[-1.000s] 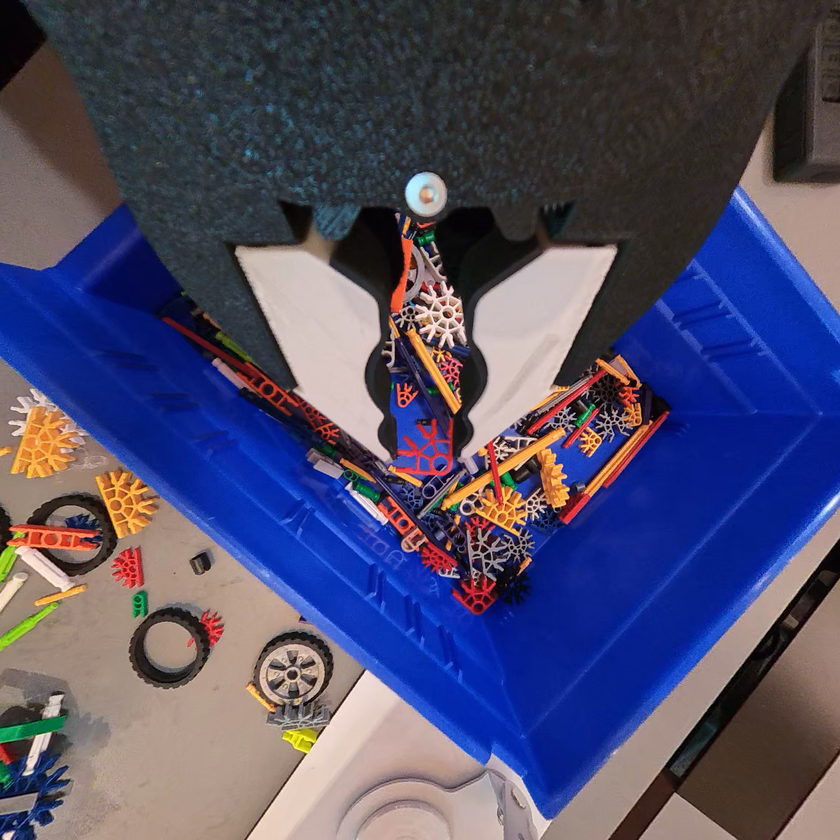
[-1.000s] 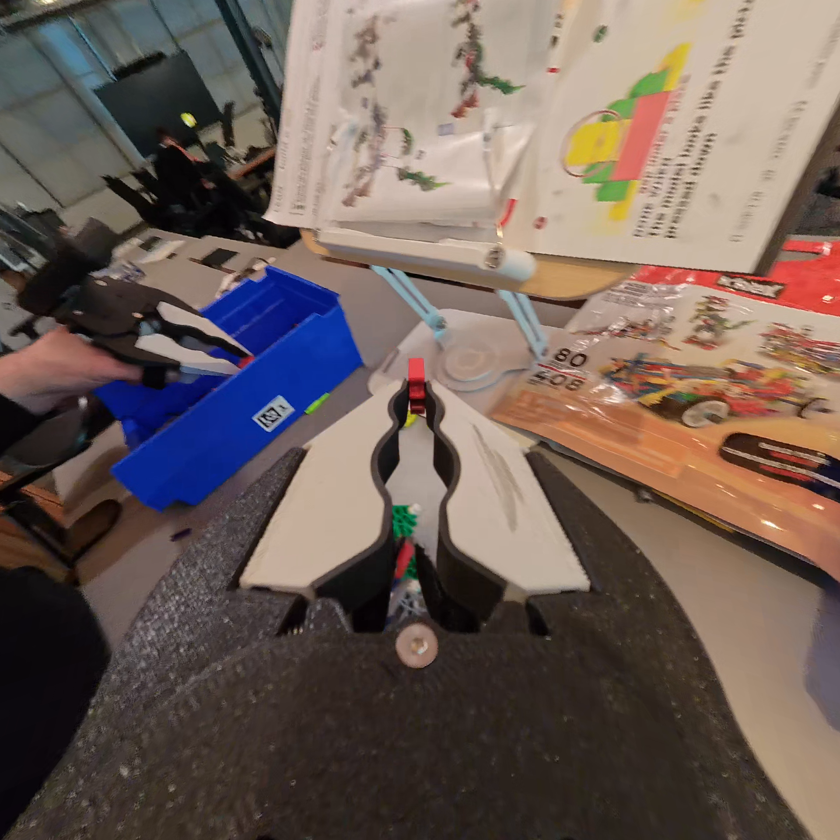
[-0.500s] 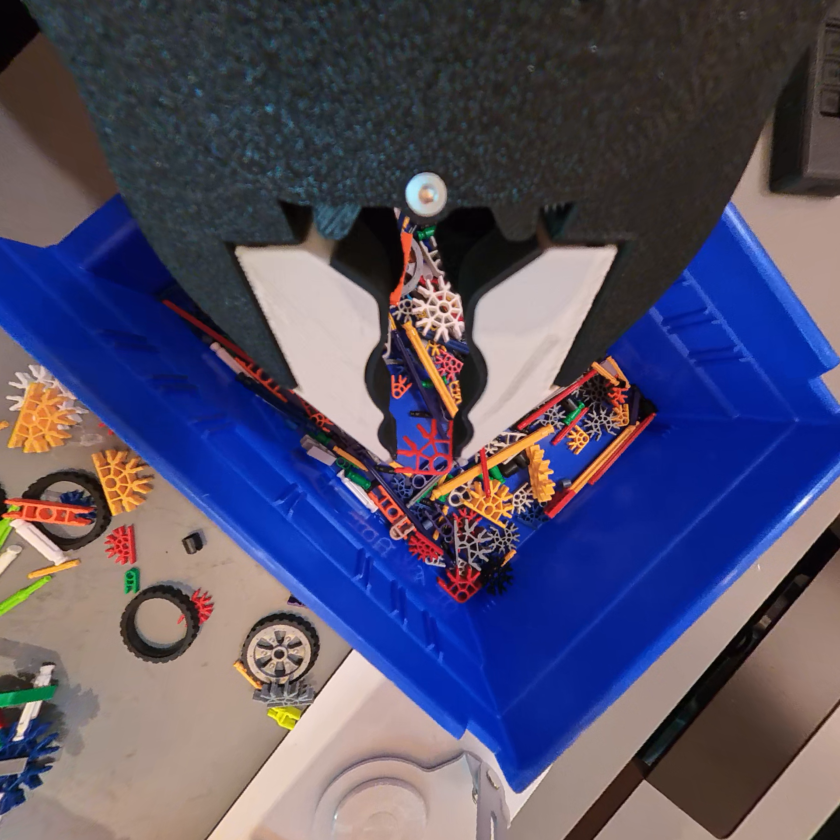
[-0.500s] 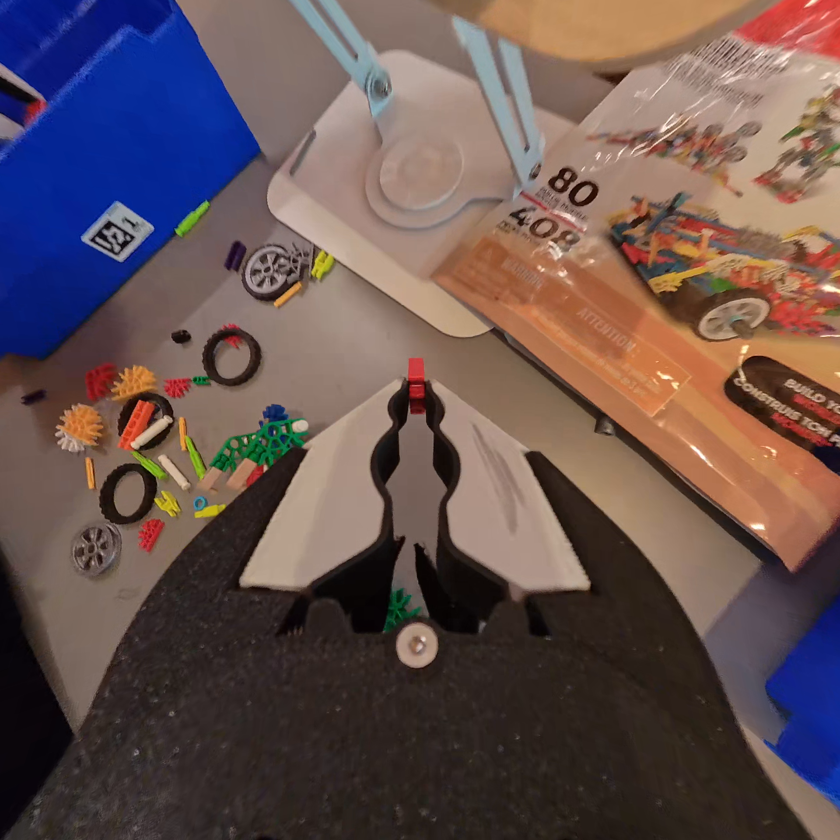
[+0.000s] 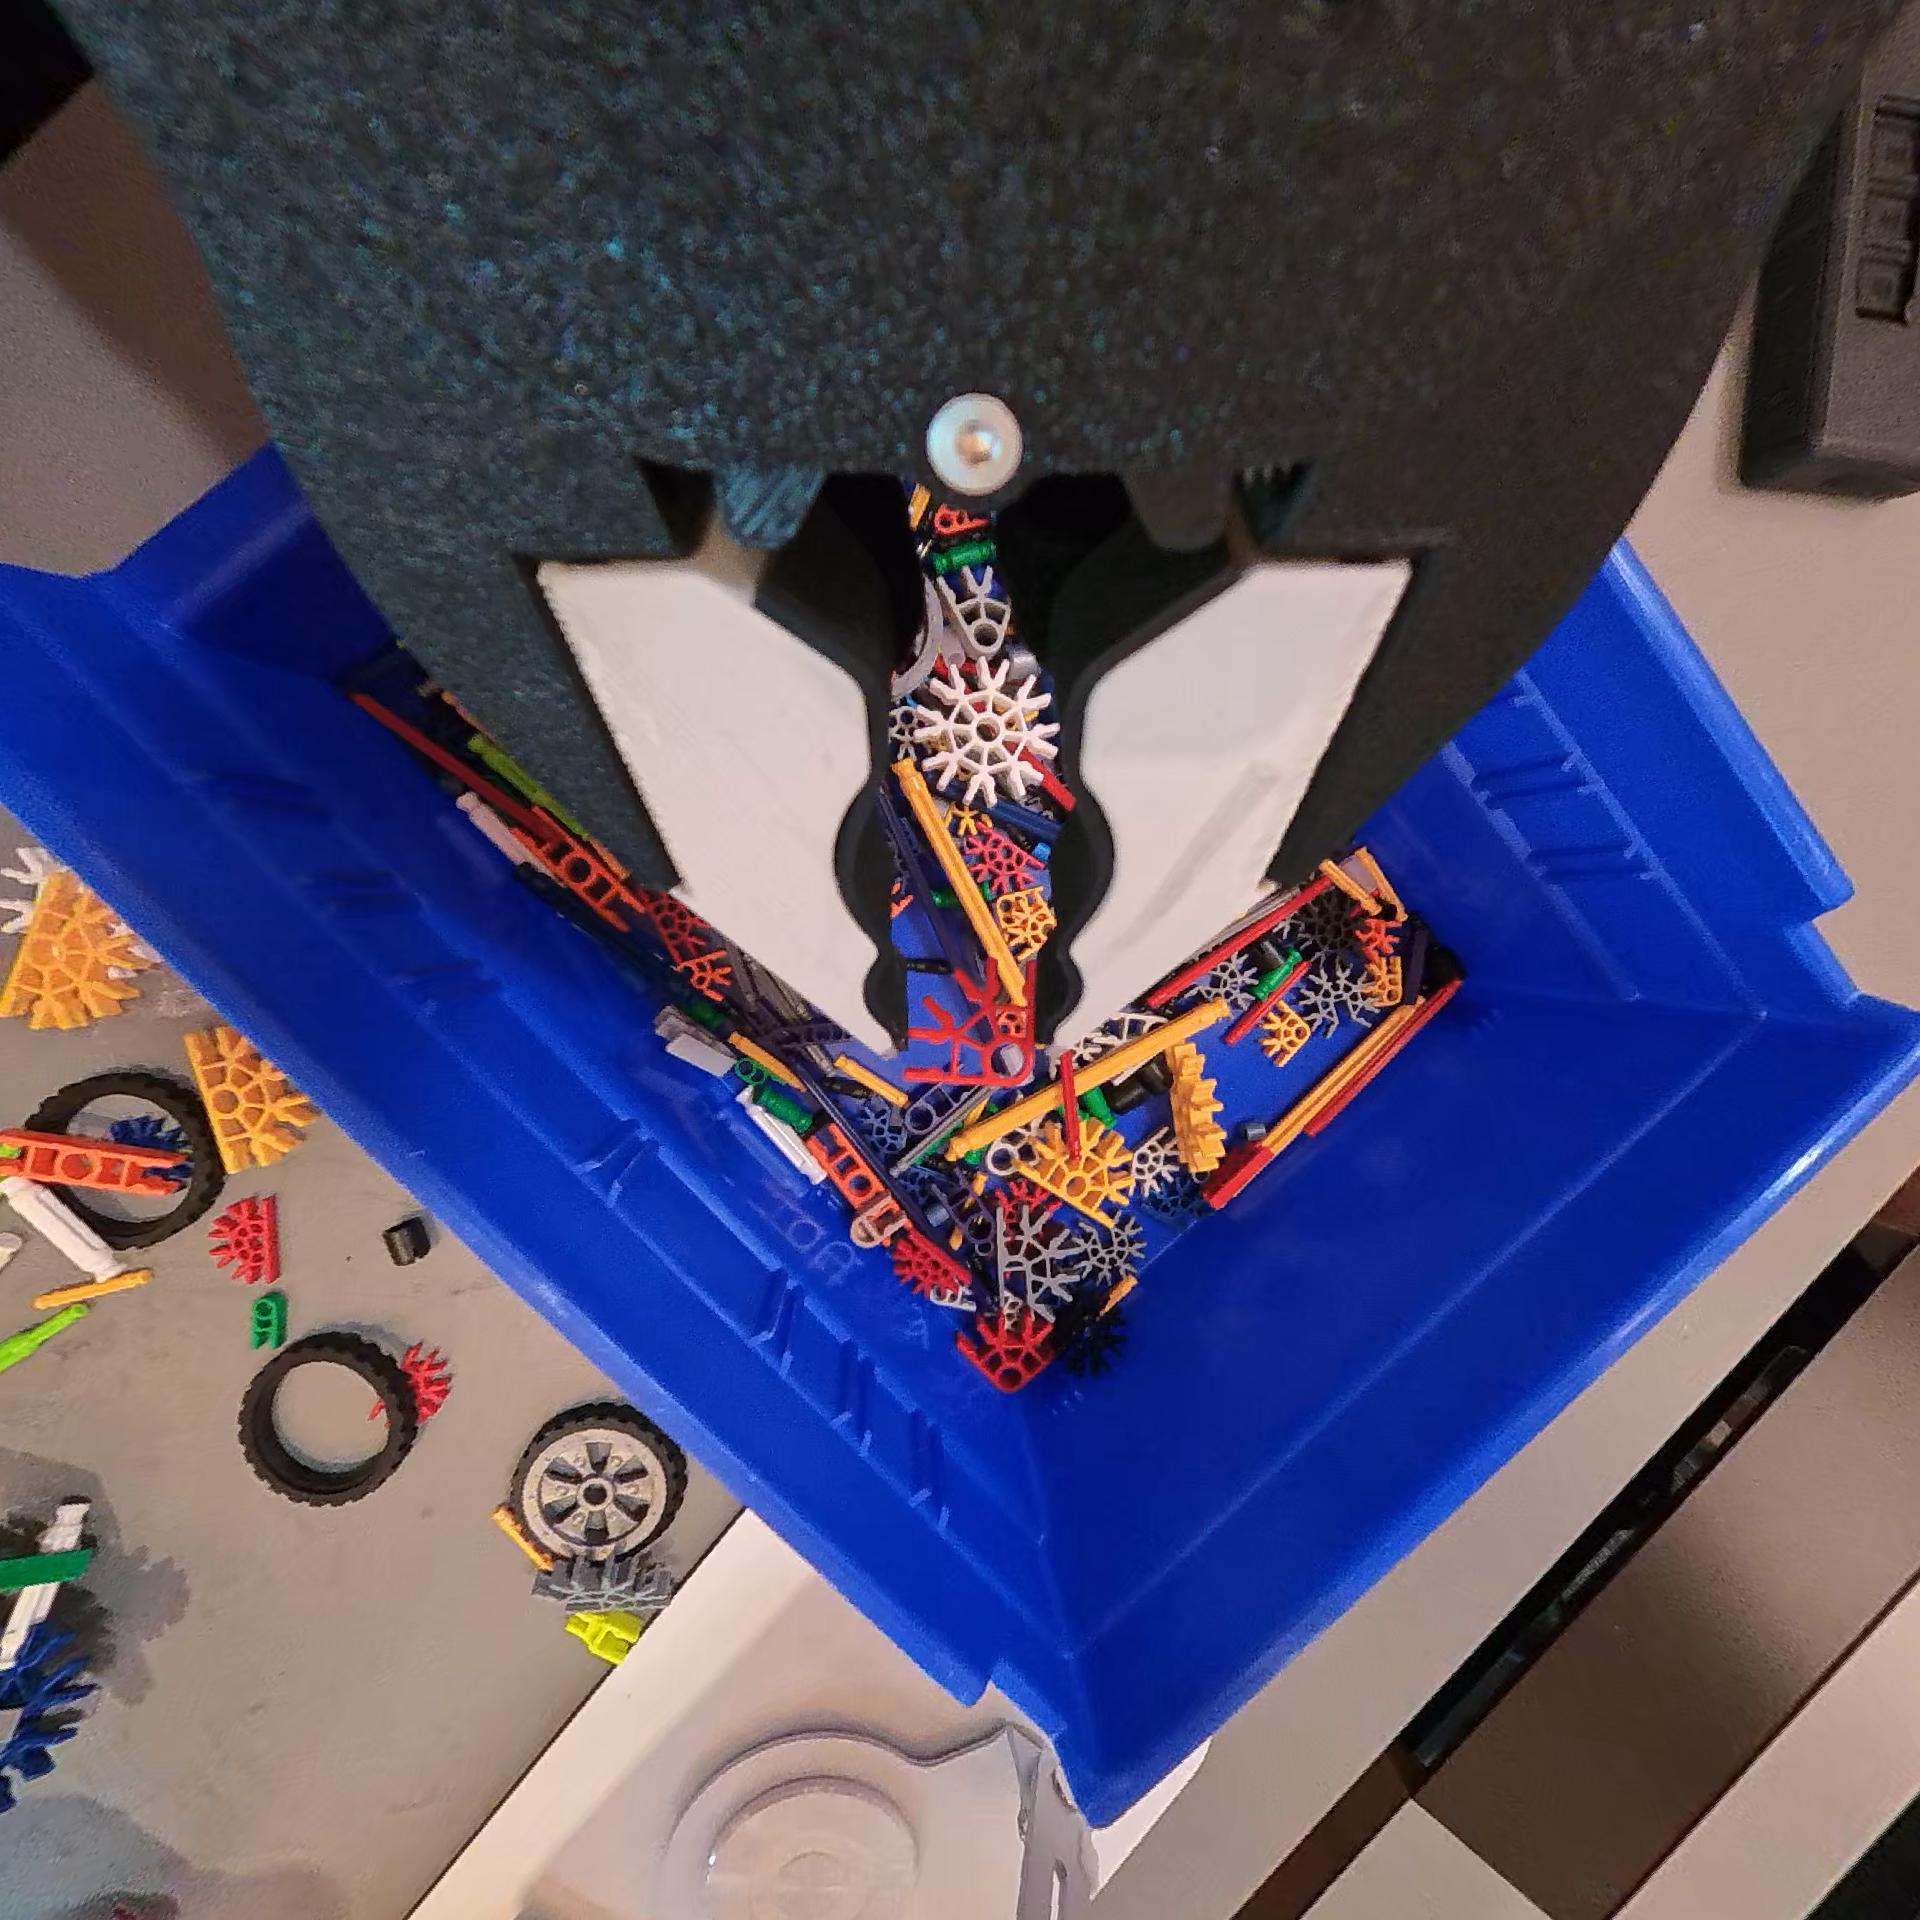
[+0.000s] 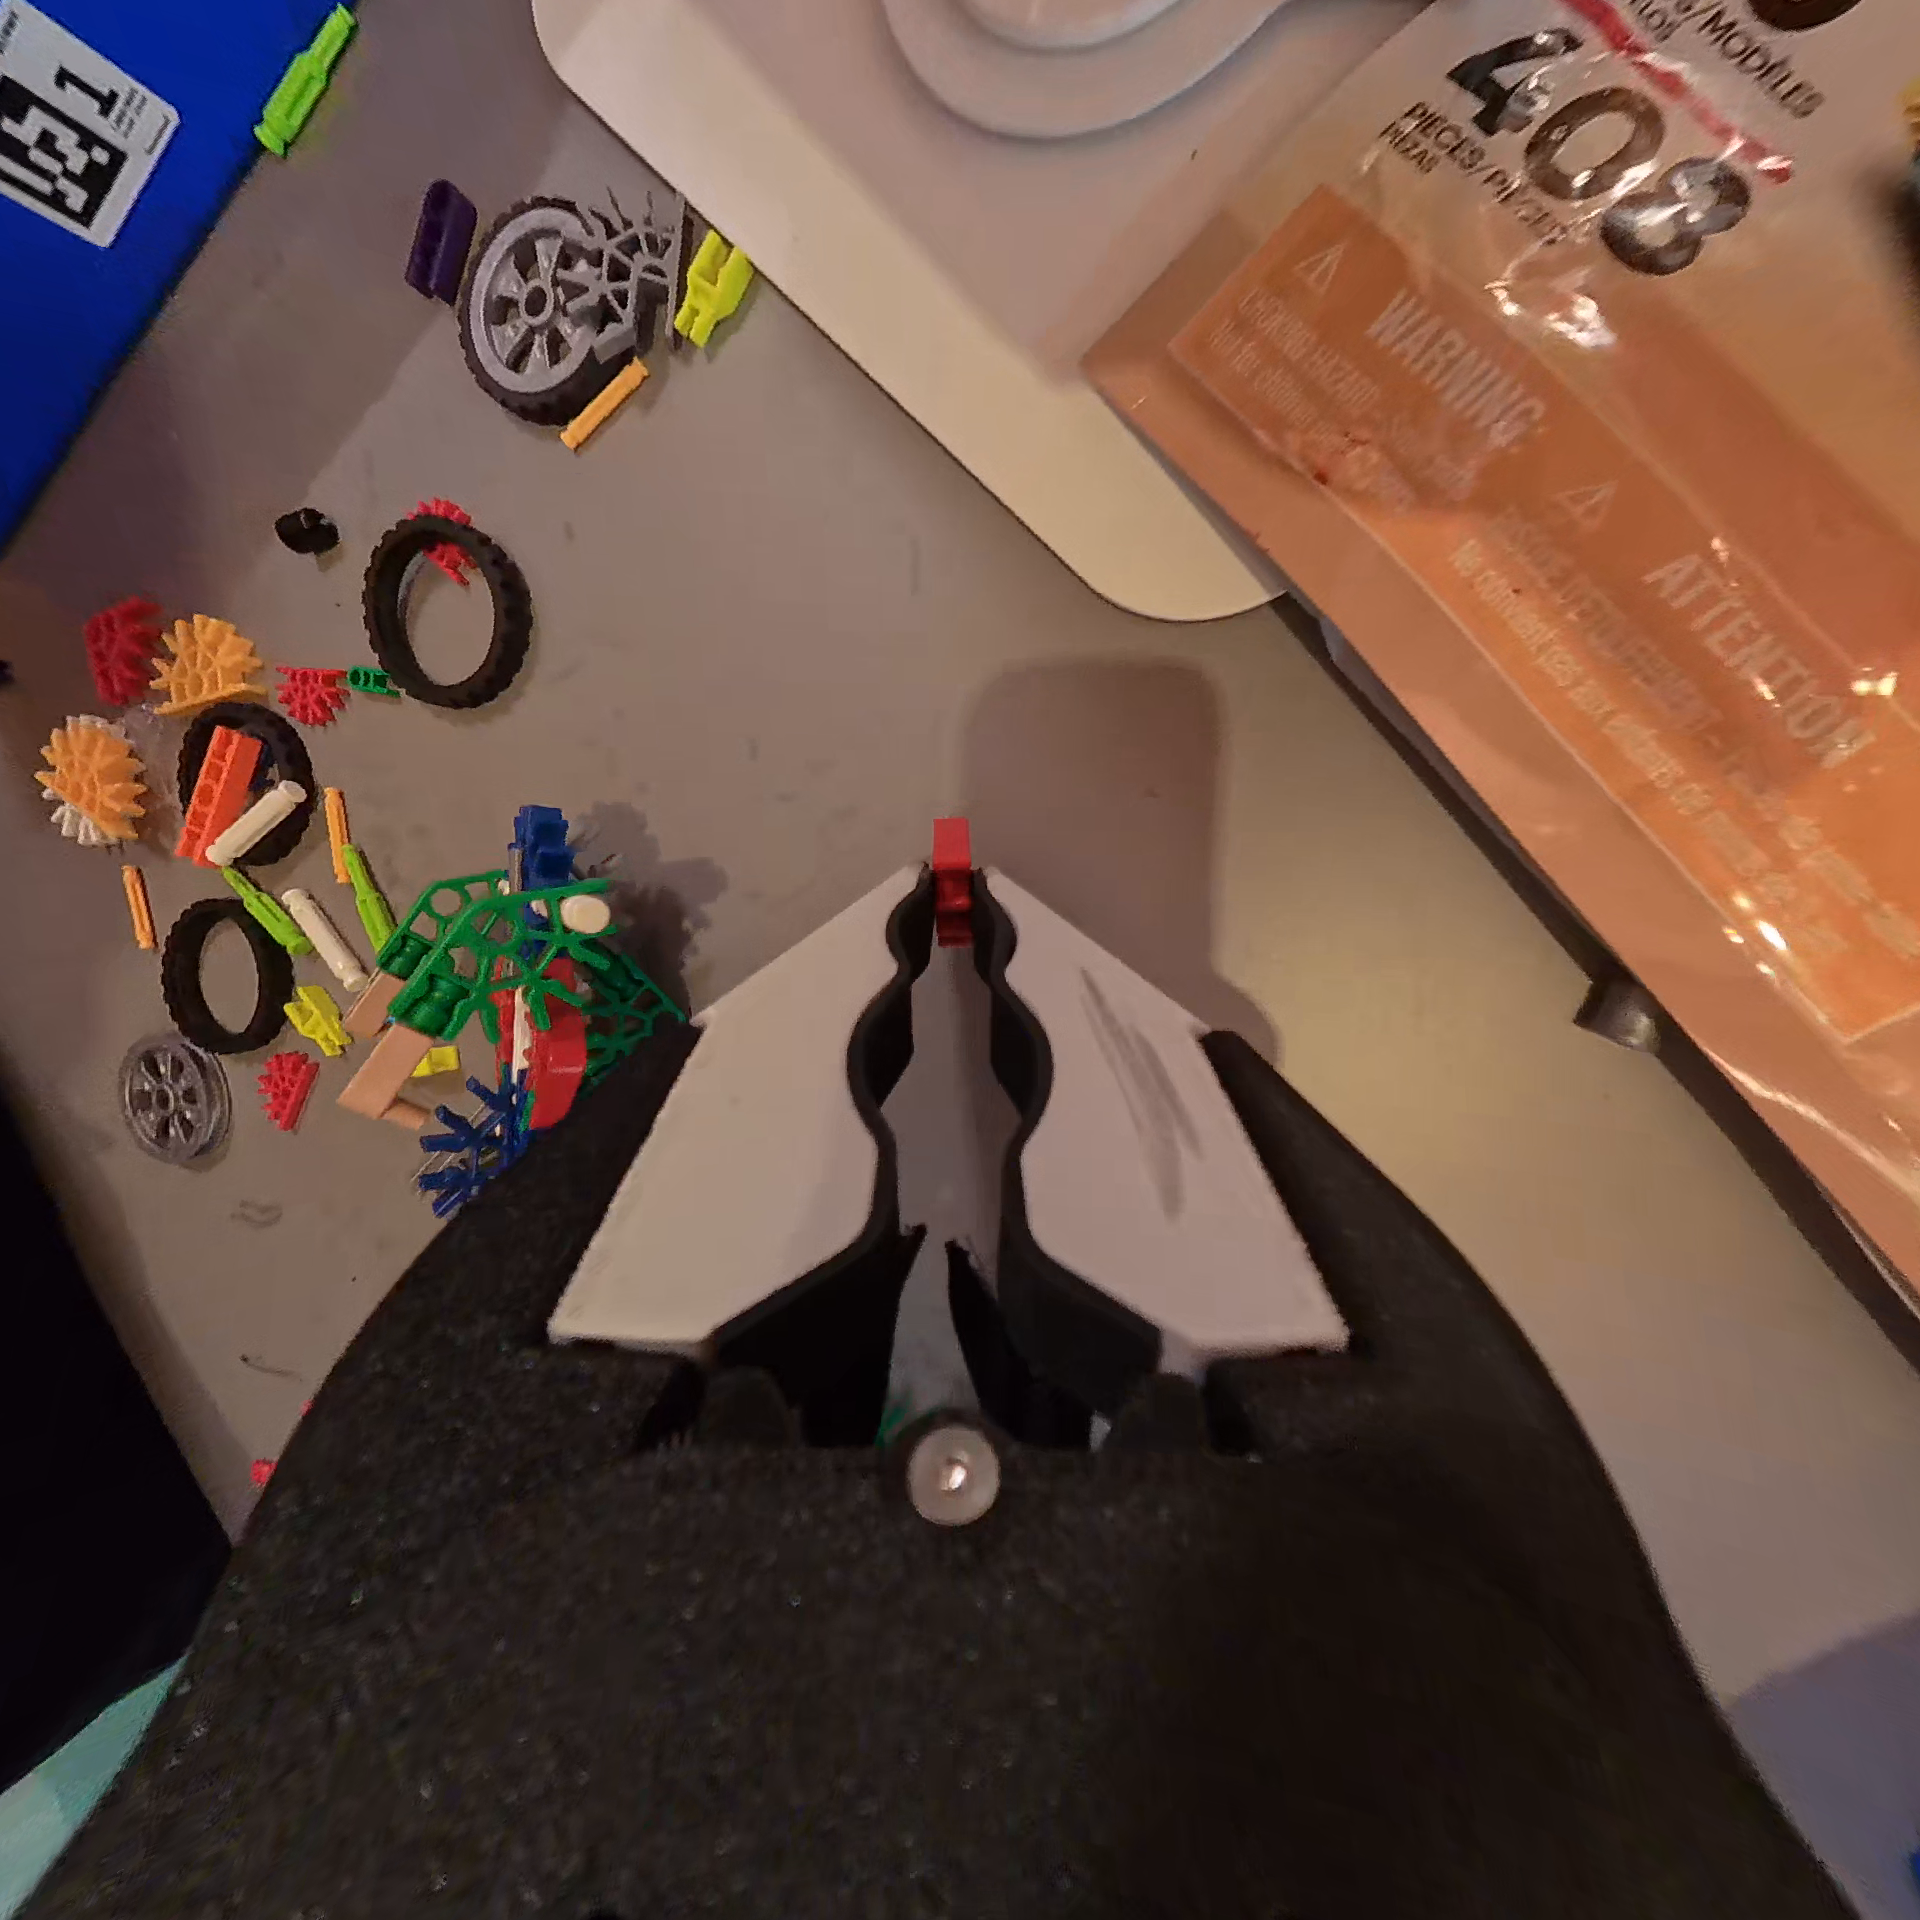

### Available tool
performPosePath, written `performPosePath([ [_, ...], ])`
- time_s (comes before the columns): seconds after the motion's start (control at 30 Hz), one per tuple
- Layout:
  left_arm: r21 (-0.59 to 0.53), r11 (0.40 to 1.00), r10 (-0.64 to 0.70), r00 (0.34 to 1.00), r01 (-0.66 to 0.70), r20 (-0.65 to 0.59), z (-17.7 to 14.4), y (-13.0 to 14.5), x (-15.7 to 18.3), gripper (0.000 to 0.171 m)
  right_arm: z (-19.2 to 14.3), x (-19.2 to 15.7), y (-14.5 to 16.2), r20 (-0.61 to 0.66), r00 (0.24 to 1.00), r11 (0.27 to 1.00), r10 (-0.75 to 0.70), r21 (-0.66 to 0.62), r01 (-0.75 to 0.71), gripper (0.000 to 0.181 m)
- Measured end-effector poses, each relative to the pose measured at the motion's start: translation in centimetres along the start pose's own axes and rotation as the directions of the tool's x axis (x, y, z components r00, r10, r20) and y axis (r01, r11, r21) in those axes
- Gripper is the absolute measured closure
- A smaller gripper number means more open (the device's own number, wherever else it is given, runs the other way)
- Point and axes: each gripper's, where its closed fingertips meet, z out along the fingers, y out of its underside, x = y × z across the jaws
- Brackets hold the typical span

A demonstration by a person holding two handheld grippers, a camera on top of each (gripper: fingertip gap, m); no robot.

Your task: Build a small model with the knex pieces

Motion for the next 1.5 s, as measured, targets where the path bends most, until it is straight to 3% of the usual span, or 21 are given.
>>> performPosePath([
  [0.47, 0.014, 1.0, -0.005, 1.0, 0.005, 0.001, -0.2, -0.2, 0.0, 0.15, 0.8, 0.1, 0.6, 0.035, 0.999, 0.996, -0.014, -0.086, 0.017, 0.174],
  [0.67, 0.037, 0.999, -0.002, 1.0, 0.001, 0.014, -1.1, -1.0, -0.2, 0.15, -0.3, 1.0, 0.6, -0.013, 1.0, 0.998, 0.001, -0.063, -0.002, 0.156],
  [0.87, 0.077, 0.997, 0.022, 0.999, -0.025, 0.039, -2.8, -3.0, -0.1, 0.15, -3.2, 1.3, 0.1, -0.07, 0.997, 1.0, 0.016, 0.024, -0.014, 0.156],
  [1.1, 0.178, 0.977, 0.114, 0.993, -0.117, 0.024, -4.5, -7.9, 2.7, 0.15, -8.6, -6.3, -6.3, 0.05, 0.996, 0.93, -0.071, 0.364, 0.048, 0.156],
  [1.23, 0.239, 0.954, 0.191, 0.982, -0.183, -0.012, -4.0, -10.6, 5.9, 0.15, -9.7, -12.4, -11.0, 0.231, 0.969, 0.836, -0.092, 0.547, -0.051, 0.157],
  [1.37, 0.263, 0.927, 0.283, 0.959, -0.267, -0.026, -3.0, -12.1, 9.0, 0.15, -7.7, -17.3, -12.9, 0.397, 0.912, 0.815, -0.101, 0.558, -0.153, 0.156],
  [1.5, 0.268, 0.897, 0.364, 0.931, -0.351, 0.0, -2.3, -12.6, 11.0, 0.15, -6.1, -19.3, -13.7, 0.471, 0.88, 0.804, -0.067, 0.547, -0.232, 0.154],
])
